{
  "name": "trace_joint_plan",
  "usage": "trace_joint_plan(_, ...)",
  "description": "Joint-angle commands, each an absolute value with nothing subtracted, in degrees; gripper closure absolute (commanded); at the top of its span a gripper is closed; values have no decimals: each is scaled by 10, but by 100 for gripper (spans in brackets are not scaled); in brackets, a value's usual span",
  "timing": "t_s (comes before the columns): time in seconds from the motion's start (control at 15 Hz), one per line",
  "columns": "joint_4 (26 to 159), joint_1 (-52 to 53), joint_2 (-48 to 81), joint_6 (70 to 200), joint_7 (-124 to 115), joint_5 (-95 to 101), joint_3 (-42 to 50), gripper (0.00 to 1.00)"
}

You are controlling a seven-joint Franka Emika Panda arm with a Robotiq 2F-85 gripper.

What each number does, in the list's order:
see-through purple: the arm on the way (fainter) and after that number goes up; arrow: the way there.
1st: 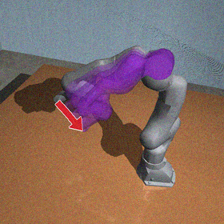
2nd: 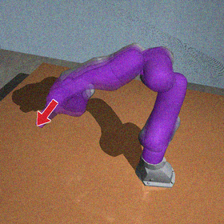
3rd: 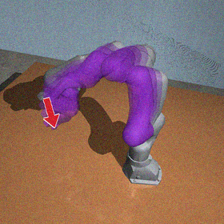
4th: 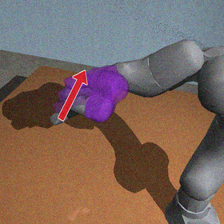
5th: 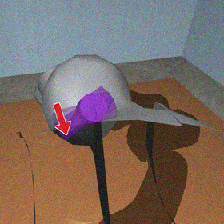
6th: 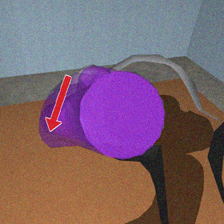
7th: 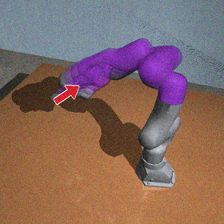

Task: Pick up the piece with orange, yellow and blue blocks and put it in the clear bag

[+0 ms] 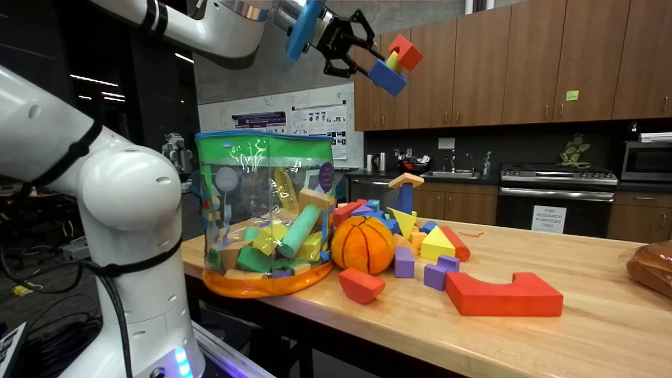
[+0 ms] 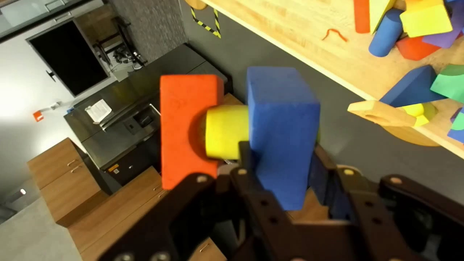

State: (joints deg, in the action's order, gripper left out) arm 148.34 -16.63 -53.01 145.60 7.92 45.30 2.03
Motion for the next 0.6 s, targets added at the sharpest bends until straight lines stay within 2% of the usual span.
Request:
trace_joint_plan(0.0,1511,-170,-564,1491,56,512,17,85)
trace_joint_plan(0.33,1532,-172,-585,1525,14,586,19,85)
trace_joint_plan(0.53,1554,-137,-605,1564,35,618,47,85)
